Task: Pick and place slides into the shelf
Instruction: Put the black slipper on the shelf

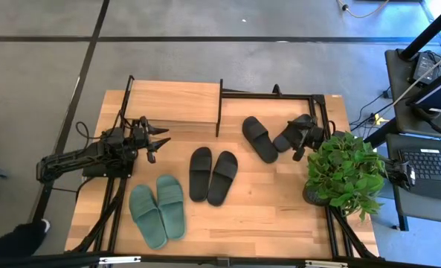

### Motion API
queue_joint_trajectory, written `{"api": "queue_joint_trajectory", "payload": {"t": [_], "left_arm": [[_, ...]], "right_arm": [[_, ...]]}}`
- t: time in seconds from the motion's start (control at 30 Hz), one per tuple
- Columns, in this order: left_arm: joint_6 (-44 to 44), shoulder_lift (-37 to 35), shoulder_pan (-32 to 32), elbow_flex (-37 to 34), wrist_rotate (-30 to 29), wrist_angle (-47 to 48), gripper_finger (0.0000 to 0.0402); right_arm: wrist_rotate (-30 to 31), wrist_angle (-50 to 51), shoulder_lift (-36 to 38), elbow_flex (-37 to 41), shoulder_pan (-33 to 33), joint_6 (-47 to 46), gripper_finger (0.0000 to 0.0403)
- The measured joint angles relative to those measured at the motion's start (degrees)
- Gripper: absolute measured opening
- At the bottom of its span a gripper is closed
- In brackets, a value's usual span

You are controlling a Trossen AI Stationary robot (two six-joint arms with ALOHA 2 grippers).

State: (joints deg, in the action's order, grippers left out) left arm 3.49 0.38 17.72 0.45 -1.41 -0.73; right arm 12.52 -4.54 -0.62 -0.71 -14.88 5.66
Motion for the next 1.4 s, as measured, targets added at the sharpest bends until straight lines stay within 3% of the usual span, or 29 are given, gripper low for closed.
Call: {"api": "queue_joint_trajectory", "payload": {"t": [1.4], "left_arm": [[-1.43, 0.01, -0.02, -0.01, -0.82, -0.18, 0.0158]], "right_arm": [[-0.03, 2.06, 0.0, 0.0, 0.0, 3.66, 0.0257]]}}
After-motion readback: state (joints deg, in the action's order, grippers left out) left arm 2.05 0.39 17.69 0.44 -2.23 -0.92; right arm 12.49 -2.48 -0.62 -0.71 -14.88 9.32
